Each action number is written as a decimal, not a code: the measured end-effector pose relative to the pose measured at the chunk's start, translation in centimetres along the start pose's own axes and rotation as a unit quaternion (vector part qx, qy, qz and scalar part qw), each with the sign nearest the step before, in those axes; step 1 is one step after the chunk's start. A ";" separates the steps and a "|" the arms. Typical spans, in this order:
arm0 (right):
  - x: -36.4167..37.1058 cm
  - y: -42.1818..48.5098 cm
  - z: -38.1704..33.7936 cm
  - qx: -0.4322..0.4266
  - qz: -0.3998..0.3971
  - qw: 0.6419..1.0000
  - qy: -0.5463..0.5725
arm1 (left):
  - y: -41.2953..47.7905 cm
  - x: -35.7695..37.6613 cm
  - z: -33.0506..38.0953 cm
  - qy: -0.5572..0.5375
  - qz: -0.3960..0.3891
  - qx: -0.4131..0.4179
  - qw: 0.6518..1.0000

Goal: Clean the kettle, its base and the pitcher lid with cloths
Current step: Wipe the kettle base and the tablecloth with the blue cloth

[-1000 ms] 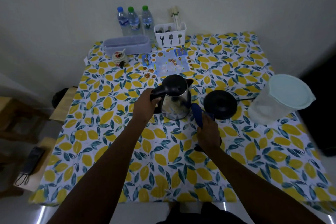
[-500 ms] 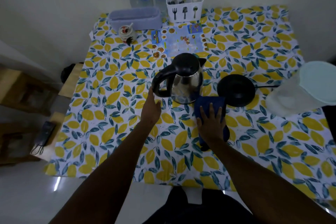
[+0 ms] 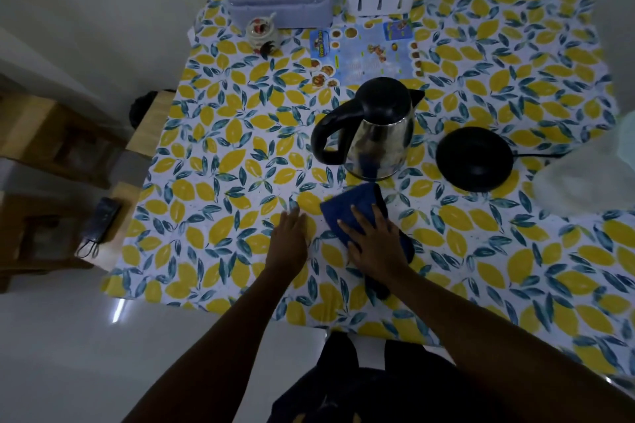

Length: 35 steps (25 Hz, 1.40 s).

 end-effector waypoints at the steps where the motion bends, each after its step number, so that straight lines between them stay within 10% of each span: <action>1: 0.1 -1.2 1.1 -0.034 0.000 0.999 -0.016 | -0.3 0.3 0.0 0.013 -0.008 0.004 1.000; 9: -1.5 2.6 -0.8 0.122 0.012 0.992 0.015 | -1.3 1.1 -0.6 0.018 -0.039 0.015 0.999; 15: 0.5 -3.1 -0.9 -0.086 0.007 0.996 -0.036 | -1.5 1.3 -1.0 0.028 -0.055 0.017 0.998; 21: -2.0 1.8 2.8 0.111 0.032 0.993 0.011 | -1.7 1.2 -0.9 0.035 -0.069 0.013 0.997; 27: 0.3 -5.6 3.1 -0.039 0.021 0.998 -0.034 | -2.1 2.0 3.9 0.063 -0.067 0.076 0.993; 35: -3.7 0.4 11.7 0.239 0.027 0.970 0.040 | -2.4 5.0 6.6 0.102 -0.100 0.088 0.986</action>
Point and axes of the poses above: each hand's wrist, its own y-axis towards the middle knuckle, its own x-axis out of the palm, z = x × y, the point moved 5 cm from there along y, towards the middle knuckle, and after that the axes turned 2 degrees about y, right-handed, at the moved point
